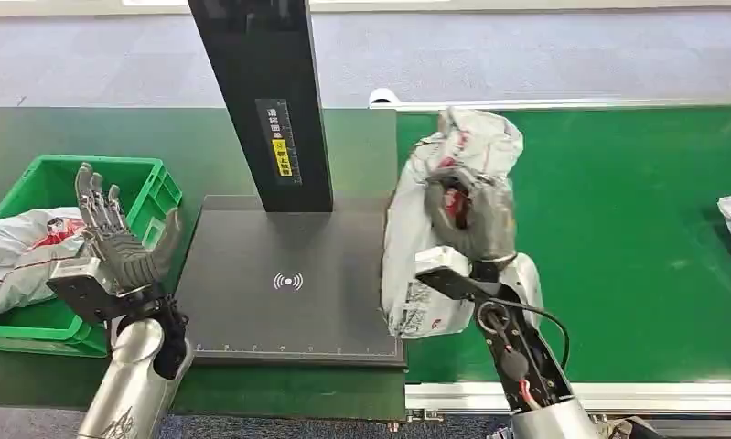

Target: Moved the parcel from conveyor to table for the left to box.

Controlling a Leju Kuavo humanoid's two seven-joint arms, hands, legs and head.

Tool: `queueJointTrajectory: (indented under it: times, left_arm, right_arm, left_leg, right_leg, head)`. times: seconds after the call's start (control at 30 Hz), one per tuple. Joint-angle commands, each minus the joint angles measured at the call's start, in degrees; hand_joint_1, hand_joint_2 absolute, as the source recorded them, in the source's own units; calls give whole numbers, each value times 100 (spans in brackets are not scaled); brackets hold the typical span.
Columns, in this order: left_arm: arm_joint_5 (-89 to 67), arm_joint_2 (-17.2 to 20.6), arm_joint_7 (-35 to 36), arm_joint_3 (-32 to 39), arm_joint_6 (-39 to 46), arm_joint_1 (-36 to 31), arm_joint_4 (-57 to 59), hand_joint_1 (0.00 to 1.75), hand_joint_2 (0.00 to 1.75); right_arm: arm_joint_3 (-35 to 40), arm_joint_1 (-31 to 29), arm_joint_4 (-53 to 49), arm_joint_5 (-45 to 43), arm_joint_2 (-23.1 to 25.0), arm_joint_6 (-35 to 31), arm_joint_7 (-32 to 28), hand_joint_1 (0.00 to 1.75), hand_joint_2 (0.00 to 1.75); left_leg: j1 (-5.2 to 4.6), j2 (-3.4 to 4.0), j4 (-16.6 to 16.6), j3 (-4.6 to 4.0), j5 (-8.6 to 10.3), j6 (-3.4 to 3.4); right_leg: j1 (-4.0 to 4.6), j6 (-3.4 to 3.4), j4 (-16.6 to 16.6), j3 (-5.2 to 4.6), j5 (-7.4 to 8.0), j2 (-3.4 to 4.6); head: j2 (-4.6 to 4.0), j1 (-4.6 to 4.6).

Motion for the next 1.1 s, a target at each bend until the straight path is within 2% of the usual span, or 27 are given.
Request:
queueJointTrajectory:
  times: [0.03,0.07,0.1,0.13,0.23,0.67,0.83,0.93,1.1]
  left_arm:
    - [217,-91,-5,-144,-68,-641,792,0,175]
    - [222,-111,-5,-168,-95,-677,843,0,175]
    - [222,-136,-5,-199,-168,-712,897,0,175]
    - [196,-163,-5,-241,-175,-742,936,0,175]
    - [-23,-227,-5,-357,-37,-805,947,0,175]
    - [-25,-234,-5,-363,-32,-811,953,0,175]
    - [93,-213,-5,-534,-159,-993,1223,0,175]
    - [116,-205,-5,-657,-190,-1087,1395,0,175]
    - [365,-198,-5,-792,-446,-1217,1721,0,175]
  right_arm:
    - [2148,-1909,3385,1778,616,46,627,175,175]
    - [2298,-1959,3628,1929,692,87,696,175,175]
    - [2704,-2105,3942,2476,712,-179,956,175,175]
    - [2773,-2117,4090,2561,771,-228,1048,175,175]
    - [2807,-2168,4427,2512,968,-50,1042,175,175]
    - [2813,-2161,4433,2517,980,-56,1051,175,175]
    - [3341,-2031,4732,3005,1238,225,1358,175,175]
    - [3282,-2002,4789,2951,1233,-26,1478,175,175]
    - [3332,-1919,4801,3012,1170,-395,1279,175,175]
  left_leg:
    - [-2,25,-6,-1,15,0]
    - [1,16,-2,3,12,-1]
    - [1,15,-7,-4,22,1]
    - [1,4,-3,1,16,1]
    - [2,-3,-4,-2,17,2]
    - [-1,-15,2,-18,19,1]
    - [1,-8,1,-6,13,0]
    - [-1,-17,0,-9,16,1]
    - [1,-22,-2,-14,23,3]
  right_leg:
    - [-1,-3,0,-13,18,18]
    - [1,-5,1,-7,12,12]
    - [2,-6,-4,-14,19,7]
    - [2,-4,-2,-5,11,1]
    - [3,-2,-4,-4,11,-6]
    - [1,-4,2,-17,9,-18]
    - [2,-3,1,-8,6,-9]
    - [0,-2,1,-9,5,-18]
    - [2,-2,-4,-9,11,-27]
  head:
    - [0,-2]
    - [0,-2]
    - [0,0]
    - [0,-4]
    - [0,-2]
    - [0,-2]
    - [0,-2]
    - [0,-2]
    - [0,-2]
